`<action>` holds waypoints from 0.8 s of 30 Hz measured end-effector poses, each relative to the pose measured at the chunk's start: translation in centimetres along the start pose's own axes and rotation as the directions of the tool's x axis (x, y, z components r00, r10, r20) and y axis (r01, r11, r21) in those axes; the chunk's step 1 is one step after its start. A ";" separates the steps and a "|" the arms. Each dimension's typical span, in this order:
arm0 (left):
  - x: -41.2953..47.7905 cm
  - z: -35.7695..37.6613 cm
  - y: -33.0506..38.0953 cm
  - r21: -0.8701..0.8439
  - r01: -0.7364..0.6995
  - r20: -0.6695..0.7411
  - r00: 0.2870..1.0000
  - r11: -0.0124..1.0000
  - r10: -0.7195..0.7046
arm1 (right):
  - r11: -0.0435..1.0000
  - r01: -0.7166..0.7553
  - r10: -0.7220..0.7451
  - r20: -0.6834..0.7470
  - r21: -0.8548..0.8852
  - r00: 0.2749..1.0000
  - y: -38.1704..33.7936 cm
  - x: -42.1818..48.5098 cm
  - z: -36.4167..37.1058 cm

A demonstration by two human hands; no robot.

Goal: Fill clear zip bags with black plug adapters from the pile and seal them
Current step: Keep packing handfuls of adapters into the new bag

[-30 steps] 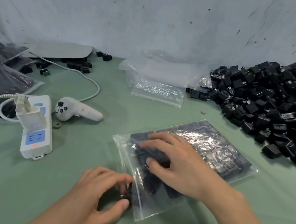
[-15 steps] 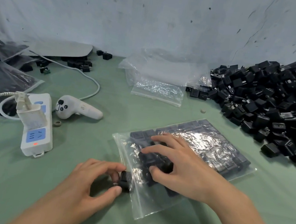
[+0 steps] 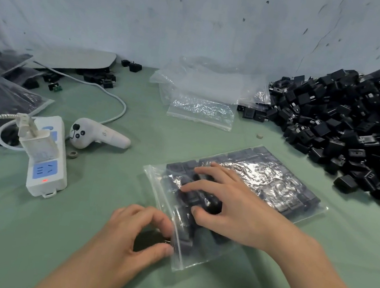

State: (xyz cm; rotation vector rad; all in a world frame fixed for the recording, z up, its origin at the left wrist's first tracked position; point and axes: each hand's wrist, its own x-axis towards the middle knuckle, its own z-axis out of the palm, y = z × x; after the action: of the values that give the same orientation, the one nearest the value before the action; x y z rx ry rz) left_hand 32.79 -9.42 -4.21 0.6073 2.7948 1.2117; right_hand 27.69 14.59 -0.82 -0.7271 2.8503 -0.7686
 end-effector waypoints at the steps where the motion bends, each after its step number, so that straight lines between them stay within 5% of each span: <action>1: -0.1 0.2 0.0 -0.007 -0.001 -0.007 1.000 1.000 0.001 | 1.000 0.000 0.000 0.000 -0.002 1.000 0.0 0.0 0.0; 7: -1.1 0.6 0.8 -0.271 0.006 0.030 1.000 0.963 0.002 | 1.000 0.004 -0.004 0.000 -0.003 1.000 0.1 -0.1 0.0; 12: -1.1 1.0 1.4 -0.016 -0.135 0.058 0.989 0.991 0.135 | 1.000 0.010 -0.010 -0.013 -0.010 1.000 0.4 0.1 0.2; 16: -0.5 0.9 1.5 0.025 -0.220 0.100 0.971 0.975 0.216 | 1.000 0.025 -0.025 -0.035 0.003 0.999 0.6 0.1 0.3; 24: 1.3 -1.4 -0.3 -0.170 0.028 -0.340 0.937 0.985 -0.086 | 0.998 -0.065 0.064 -0.281 0.007 0.958 1.8 0.0 -0.9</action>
State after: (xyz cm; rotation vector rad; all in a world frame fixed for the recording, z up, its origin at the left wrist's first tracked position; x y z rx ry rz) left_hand 31.22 -10.15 -3.32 0.3243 2.9130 1.6604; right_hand 26.72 16.40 -0.93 -0.5611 3.1077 -0.9277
